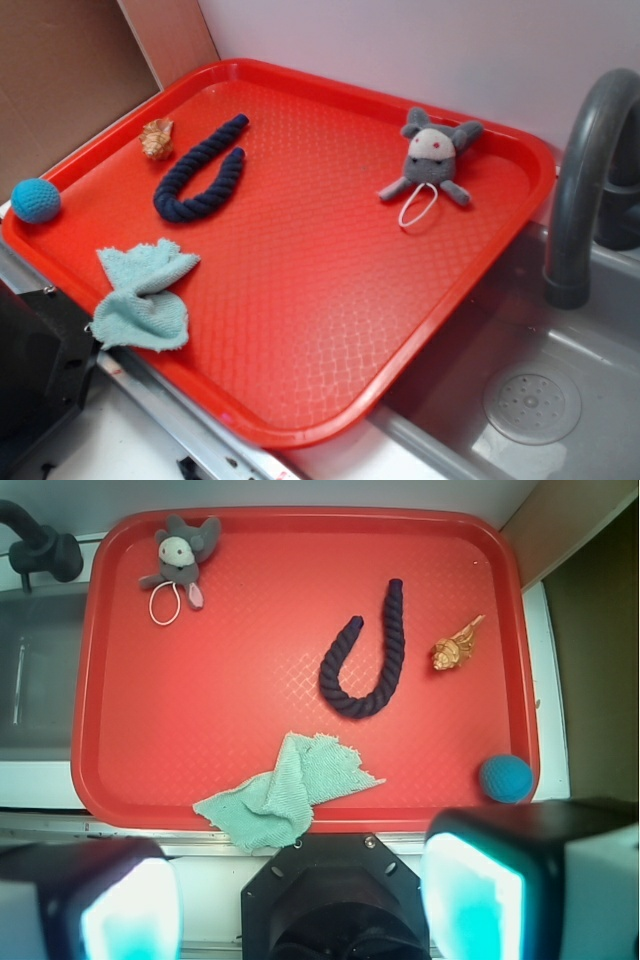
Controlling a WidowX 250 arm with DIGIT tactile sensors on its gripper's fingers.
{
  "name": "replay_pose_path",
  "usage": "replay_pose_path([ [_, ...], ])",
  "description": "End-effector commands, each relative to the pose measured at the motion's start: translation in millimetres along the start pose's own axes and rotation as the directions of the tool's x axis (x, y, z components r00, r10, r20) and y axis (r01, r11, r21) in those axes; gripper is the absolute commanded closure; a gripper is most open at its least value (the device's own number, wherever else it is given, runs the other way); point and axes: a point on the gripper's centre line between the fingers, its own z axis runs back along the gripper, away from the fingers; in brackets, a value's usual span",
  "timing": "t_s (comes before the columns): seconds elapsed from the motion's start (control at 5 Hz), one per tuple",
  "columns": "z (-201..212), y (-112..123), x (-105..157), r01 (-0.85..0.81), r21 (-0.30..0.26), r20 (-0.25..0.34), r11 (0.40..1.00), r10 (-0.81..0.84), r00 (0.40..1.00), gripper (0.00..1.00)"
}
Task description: Grab the shell.
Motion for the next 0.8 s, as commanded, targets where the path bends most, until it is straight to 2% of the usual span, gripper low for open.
replay_pose_path([
  [0.0, 0, 0, 0, 0.0, 0.0, 0.0, 1.0, 0.0, 1.0, 0.0],
  [0.2, -15, 8, 11, -0.25, -0.006, 0.004, 0.968, 0.25, 0.968, 0.0],
  [0.4, -39, 27, 24, -0.489, -0.037, -0.02, 0.872, 0.488, 0.873, 0.0],
  [0.6, -68, 55, 38, -0.687, -0.033, 0.017, 0.726, 0.687, 0.726, 0.0],
])
